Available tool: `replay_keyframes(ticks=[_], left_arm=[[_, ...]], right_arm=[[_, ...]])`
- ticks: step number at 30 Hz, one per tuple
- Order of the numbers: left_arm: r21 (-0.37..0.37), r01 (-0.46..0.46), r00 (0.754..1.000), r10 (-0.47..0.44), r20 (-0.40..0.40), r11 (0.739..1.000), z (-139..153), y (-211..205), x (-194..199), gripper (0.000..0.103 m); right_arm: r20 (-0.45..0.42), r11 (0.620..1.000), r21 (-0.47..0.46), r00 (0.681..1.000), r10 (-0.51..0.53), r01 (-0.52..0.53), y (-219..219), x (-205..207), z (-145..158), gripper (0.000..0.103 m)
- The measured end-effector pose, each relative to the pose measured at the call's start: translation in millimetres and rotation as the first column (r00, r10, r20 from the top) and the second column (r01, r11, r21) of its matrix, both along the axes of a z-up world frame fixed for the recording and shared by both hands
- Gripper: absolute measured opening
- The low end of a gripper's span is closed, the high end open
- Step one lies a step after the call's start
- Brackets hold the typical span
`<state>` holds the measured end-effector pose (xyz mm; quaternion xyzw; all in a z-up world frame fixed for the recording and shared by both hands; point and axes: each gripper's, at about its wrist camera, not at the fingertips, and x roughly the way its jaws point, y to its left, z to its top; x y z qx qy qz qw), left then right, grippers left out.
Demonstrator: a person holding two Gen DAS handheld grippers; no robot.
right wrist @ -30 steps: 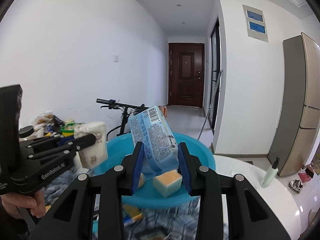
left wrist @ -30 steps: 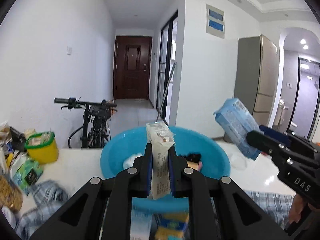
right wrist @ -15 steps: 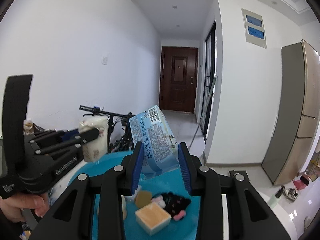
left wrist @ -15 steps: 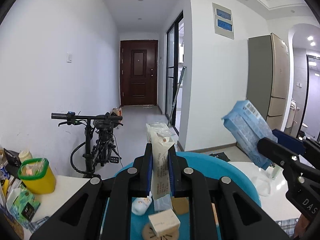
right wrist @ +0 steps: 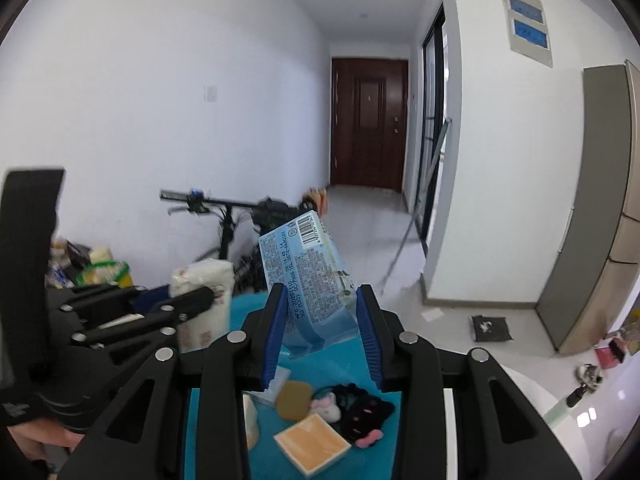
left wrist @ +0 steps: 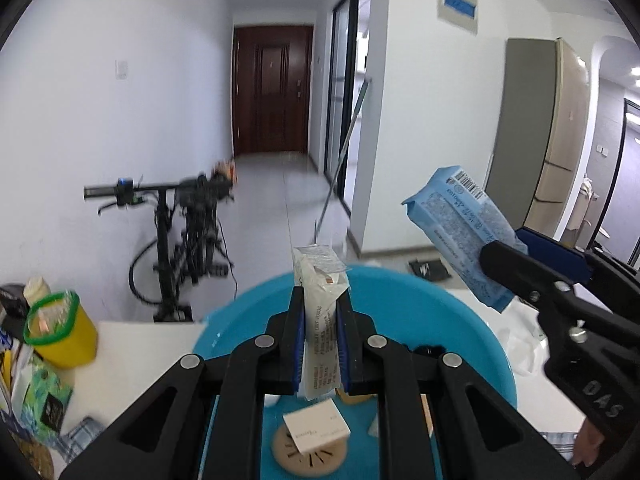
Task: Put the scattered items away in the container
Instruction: 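Carry both held packets up over the turquoise basin, then lower both packets into the basin and open both tools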
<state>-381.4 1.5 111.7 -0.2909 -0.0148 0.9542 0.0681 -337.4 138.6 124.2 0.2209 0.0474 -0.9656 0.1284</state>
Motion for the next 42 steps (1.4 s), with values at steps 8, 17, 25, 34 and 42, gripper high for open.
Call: replay_keyframes(ticks=[8, 17, 25, 34, 42], left_arm=[[-0.019, 0.023, 0.983, -0.019, 0.184, 1.000, -13, 6, -30, 0.015], [0.005, -0.008, 0.976, 0.007, 0.217, 1.000, -32, -6, -43, 0.015], [0.014, -0.031, 0.953, 0.025, 0.301, 0.999, -69, -8, -59, 0.015], [0.008, -0.030, 0.921, 0.024, 0.389, 1.000, -99, -3, -78, 0.015], [0.011, -0.050, 0.885, 0.039, 0.463, 0.999, -118, -5, -88, 0.015]], right_arm=[[0.250, 1.000, -0.009, 0.968, -0.019, 0.021, 14, -40, -18, 0.034], [0.305, 0.999, 0.019, 0.951, -0.048, 0.045, 23, -56, -33, 0.034], [0.382, 0.998, 0.044, 0.923, -0.050, 0.036, 22, -70, -68, 0.034], [0.452, 0.998, 0.059, 0.891, -0.043, 0.019, 20, -89, -100, 0.034], [0.500, 0.998, 0.054, 0.865, -0.039, 0.013, 22, -99, -115, 0.034]])
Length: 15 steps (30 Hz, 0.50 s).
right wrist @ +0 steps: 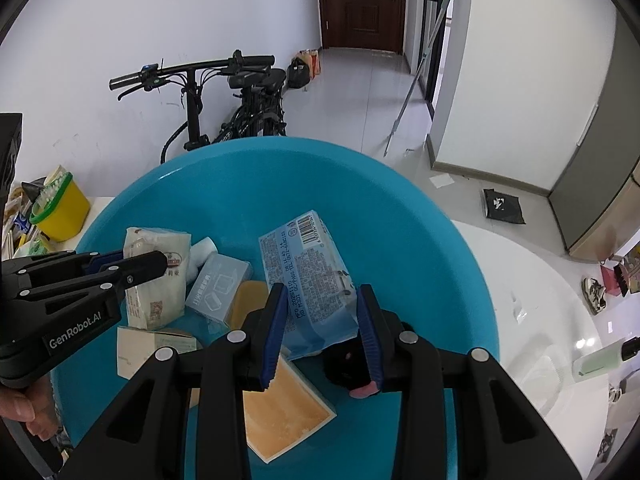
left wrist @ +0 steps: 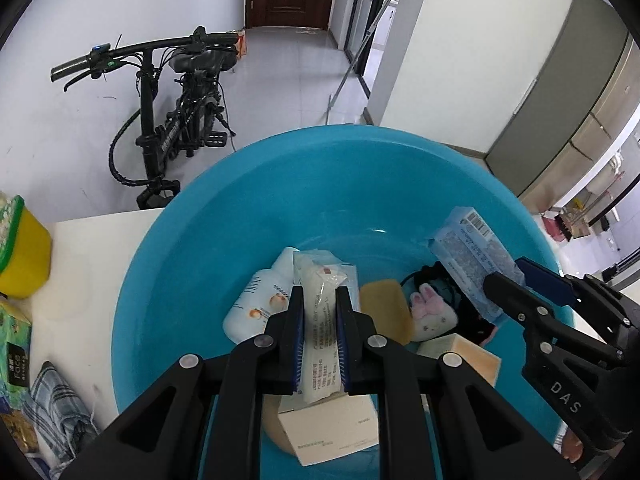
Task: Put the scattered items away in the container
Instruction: 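Lower both packets into the basin and open both tools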
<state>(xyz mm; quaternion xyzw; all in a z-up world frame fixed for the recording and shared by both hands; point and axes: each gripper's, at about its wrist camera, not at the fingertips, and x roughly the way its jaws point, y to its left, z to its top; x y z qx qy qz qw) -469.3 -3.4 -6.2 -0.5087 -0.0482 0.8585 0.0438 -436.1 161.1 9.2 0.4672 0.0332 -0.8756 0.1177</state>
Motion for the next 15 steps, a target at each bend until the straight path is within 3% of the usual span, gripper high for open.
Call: replay_keyframes(ticks=[10, 11, 13, 15], left_arm=[[0.017, 0.009, 1.000, -0.009, -0.002, 1.000, 0, 0, 0, 0.015], [0.011, 0.009, 1.000, -0.008, -0.003, 1.000, 1, 0, 0, 0.020], [0.007, 0.007, 1.000, -0.007, -0.008, 1.000, 3, 0, 1, 0.038], [0.008, 0.002, 0.999, -0.001, -0.038, 1.000, 7, -1, 4, 0.064]], right_arm=[[0.009, 1.000, 0.006, 1.000, 0.013, -0.013, -6, -2, -2, 0.034], [0.009, 1.000, 0.007, 1.000, 0.015, -0.015, -6, -2, -2, 0.034], [0.008, 1.000, 0.005, 1.000, 0.012, -0.012, -6, -2, -2, 0.035], [0.014, 1.000, 0.001, 1.000, 0.013, -0.013, -7, -2, -2, 0.035]])
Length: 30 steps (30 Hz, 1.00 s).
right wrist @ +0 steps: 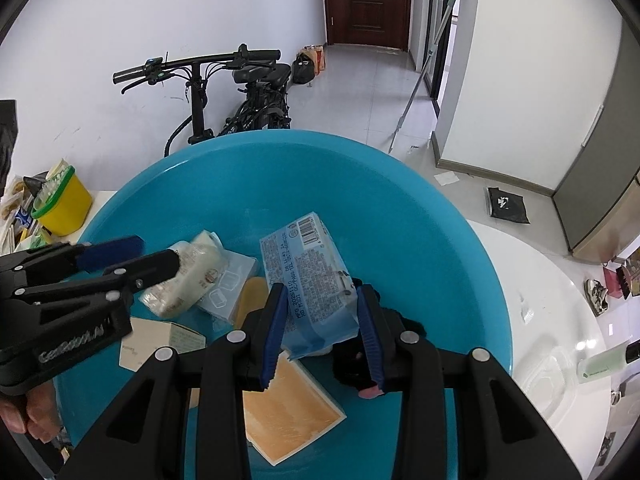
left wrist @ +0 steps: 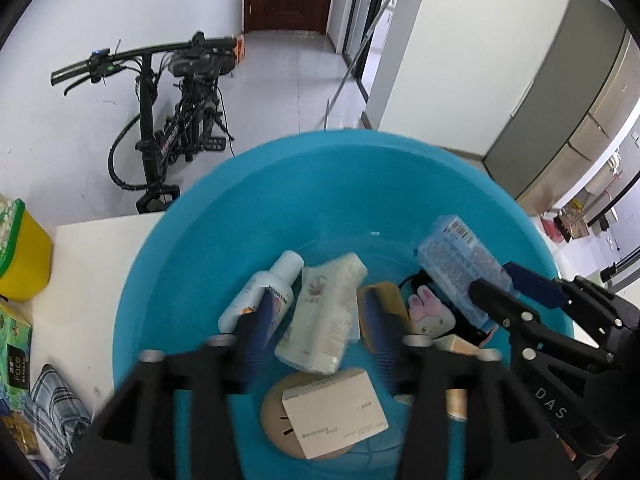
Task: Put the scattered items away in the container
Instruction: 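Lower both packets into the basin and open both tools, then withdraw both open tools from the basin back over the shirt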
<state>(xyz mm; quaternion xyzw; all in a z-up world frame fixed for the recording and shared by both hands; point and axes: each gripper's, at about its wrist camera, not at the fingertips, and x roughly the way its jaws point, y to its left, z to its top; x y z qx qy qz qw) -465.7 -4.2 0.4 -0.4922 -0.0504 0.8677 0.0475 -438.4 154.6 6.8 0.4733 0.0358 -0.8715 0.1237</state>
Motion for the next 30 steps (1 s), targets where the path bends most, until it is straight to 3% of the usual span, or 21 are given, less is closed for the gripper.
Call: replay_keyframes(ticks=[2, 3, 4, 8, 16, 21, 26, 28, 30], left_arm=[[-0.007, -0.011, 0.999, 0.011, -0.038, 1.000, 5, -2, 3, 0.071], [-0.010, -0.014, 0.999, 0.013, -0.046, 1.000, 6, -4, 4, 0.073], [-0.013, -0.015, 0.999, 0.015, -0.049, 1.000, 8, -5, 4, 0.074], [-0.006, -0.024, 0.999, 0.024, -0.039, 1.000, 11, -10, 6, 0.074], [-0.010, -0.027, 0.998, 0.027, -0.058, 1.000, 16, -13, 22, 0.074], [0.011, -0.004, 0.991, 0.005, -0.130, 1.000, 28, -14, 43, 0.075], [-0.024, 0.008, 0.972, -0.013, -0.236, 1.000, 49, -11, 67, 0.075], [-0.042, 0.011, 0.960, -0.023, -0.278, 0.999, 57, -9, 78, 0.085], [-0.065, 0.005, 0.945, -0.026, -0.325, 0.998, 66, -7, 91, 0.087]], right_arm=[[0.002, 1.000, 0.006, 1.000, -0.001, 0.001, 1, 1, 0, 0.036], [0.003, 1.000, 0.014, 1.000, -0.002, 0.002, 1, 1, -1, 0.042], [0.002, 1.000, 0.017, 1.000, -0.002, 0.002, 1, 1, -1, 0.049], [0.002, 1.000, 0.006, 1.000, -0.006, 0.006, 3, 3, 0, 0.053], [-0.013, 0.999, -0.017, 0.999, -0.032, 0.031, 9, 13, 7, 0.078], [-0.077, 0.998, -0.029, 0.995, -0.055, 0.053, 10, 26, 22, 0.082], [-0.140, 0.996, -0.064, 0.988, -0.067, 0.058, 11, 41, 38, 0.089], [-0.177, 0.996, -0.073, 0.982, -0.071, 0.059, 11, 49, 46, 0.098], [-0.224, 0.994, -0.080, 0.971, -0.085, 0.068, 12, 59, 54, 0.103]])
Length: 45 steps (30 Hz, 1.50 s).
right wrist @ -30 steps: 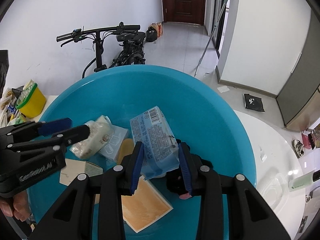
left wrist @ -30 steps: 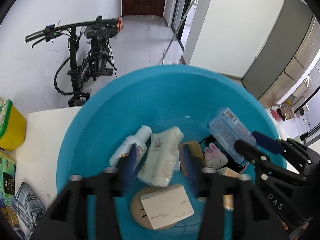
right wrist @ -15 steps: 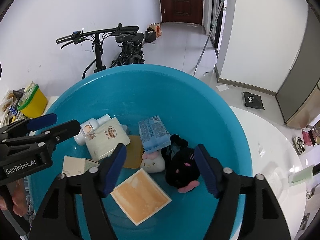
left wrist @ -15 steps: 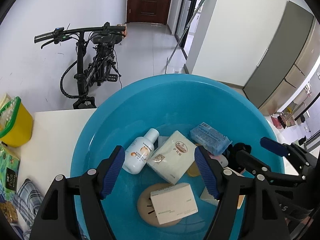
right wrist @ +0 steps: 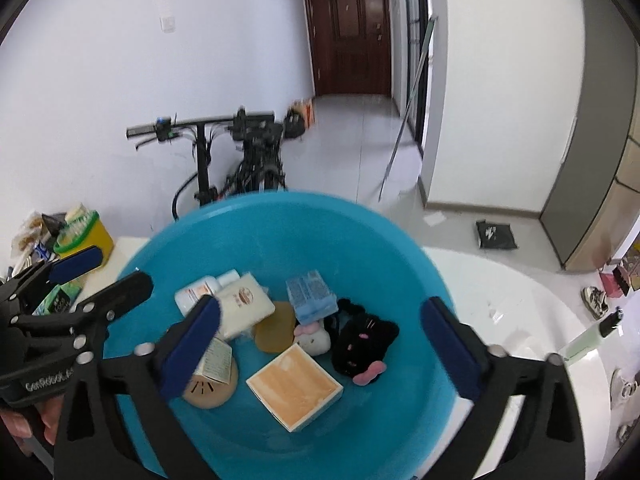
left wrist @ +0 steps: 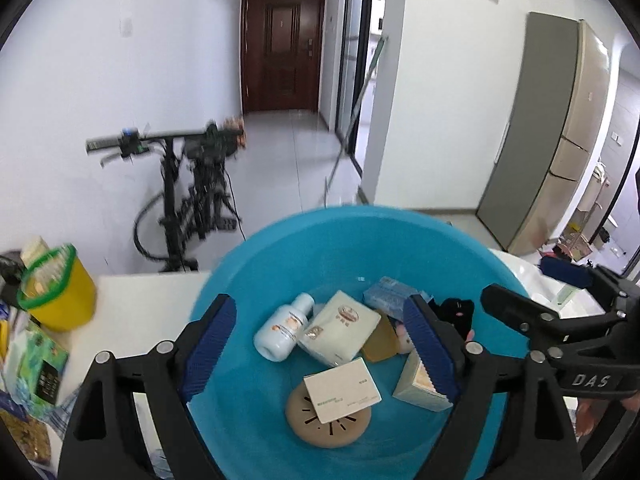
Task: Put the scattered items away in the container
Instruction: 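Withdraw both open tools from the basin back over the shirt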
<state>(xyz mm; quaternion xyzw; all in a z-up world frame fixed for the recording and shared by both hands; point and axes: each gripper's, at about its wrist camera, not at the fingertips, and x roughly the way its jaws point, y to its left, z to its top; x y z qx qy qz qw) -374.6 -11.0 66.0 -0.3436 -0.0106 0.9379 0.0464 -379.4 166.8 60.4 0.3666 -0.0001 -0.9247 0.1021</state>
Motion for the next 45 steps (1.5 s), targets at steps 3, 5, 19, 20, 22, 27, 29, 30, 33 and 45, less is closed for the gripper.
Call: replay_keyframes(ticks=[3, 5, 19, 20, 22, 27, 29, 30, 33, 45], left_arm=[[-0.030, 0.001, 0.998, -0.003, -0.062, 1.000, 10, 1, 17, 0.087], [-0.054, -0.008, 0.995, 0.003, -0.098, 0.999, 15, 0, 28, 0.088], [-0.028, -0.081, 0.970, 0.072, -0.232, 0.996, 38, -11, 111, 0.088], [-0.023, -0.085, 0.969, 0.077, -0.233, 0.996, 39, -12, 117, 0.088], [-0.020, -0.101, 0.966, 0.093, -0.242, 0.995, 43, -15, 127, 0.088], [-0.018, -0.111, 0.956, 0.102, -0.274, 0.994, 54, -20, 152, 0.088], [-0.033, -0.120, 0.950, 0.105, -0.294, 0.992, 58, -20, 165, 0.088], [-0.033, -0.122, 0.947, 0.107, -0.304, 0.992, 60, -20, 171, 0.088], [-0.022, -0.109, 0.943, 0.097, -0.317, 0.994, 66, -21, 188, 0.088], [0.008, -0.076, 0.948, 0.075, -0.311, 0.997, 67, -23, 248, 0.090]], right_arm=[[-0.055, 1.000, 0.004, 0.998, -0.010, 0.010, 0, 11, 8, 0.103], [-0.082, 1.000, 0.008, 0.997, -0.006, 0.006, 1, 20, 13, 0.103], [-0.228, 0.997, 0.070, 0.973, 0.037, -0.021, 2, 95, 43, 0.103], [-0.240, 0.998, 0.061, 0.970, 0.039, -0.025, 2, 100, 47, 0.103], [-0.258, 0.998, 0.047, 0.965, 0.044, -0.033, 2, 112, 53, 0.103], [-0.300, 0.998, 0.048, 0.952, 0.059, -0.047, 1, 142, 65, 0.103], [-0.316, 0.998, 0.051, 0.947, 0.061, -0.047, 0, 151, 67, 0.103], [-0.321, 0.997, 0.053, 0.945, 0.065, -0.051, 0, 157, 68, 0.103], [-0.331, 0.997, 0.056, 0.941, 0.073, -0.058, -1, 170, 67, 0.103], [-0.350, 0.994, 0.056, 0.931, 0.108, -0.095, 0, 227, 64, 0.103]])
